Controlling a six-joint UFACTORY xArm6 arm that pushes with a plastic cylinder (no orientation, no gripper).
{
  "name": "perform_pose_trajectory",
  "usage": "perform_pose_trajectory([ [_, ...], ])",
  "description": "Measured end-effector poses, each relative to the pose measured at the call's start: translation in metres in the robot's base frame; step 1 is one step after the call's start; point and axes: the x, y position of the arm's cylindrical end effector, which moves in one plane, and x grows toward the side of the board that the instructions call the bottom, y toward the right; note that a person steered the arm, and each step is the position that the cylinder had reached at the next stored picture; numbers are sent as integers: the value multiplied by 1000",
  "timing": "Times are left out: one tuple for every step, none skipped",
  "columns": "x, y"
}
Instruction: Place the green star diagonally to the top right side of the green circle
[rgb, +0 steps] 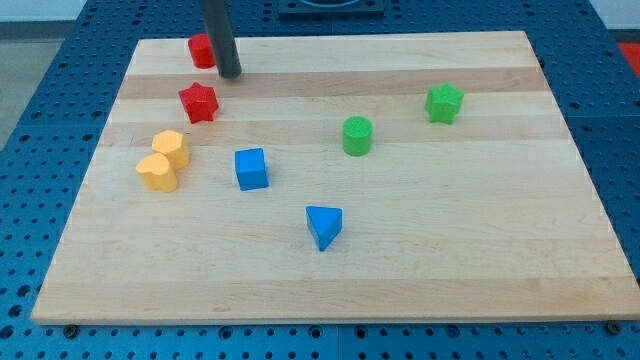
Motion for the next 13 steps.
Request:
perform_pose_trajectory([
  [-36,-20],
  [-42,-38],
  [-38,-34],
  [-50,18],
  [-7,83],
  [71,71],
  [135,78],
  [184,97],
  [212,160],
  [208,181],
  [188,164],
  [188,164],
  [190,192],
])
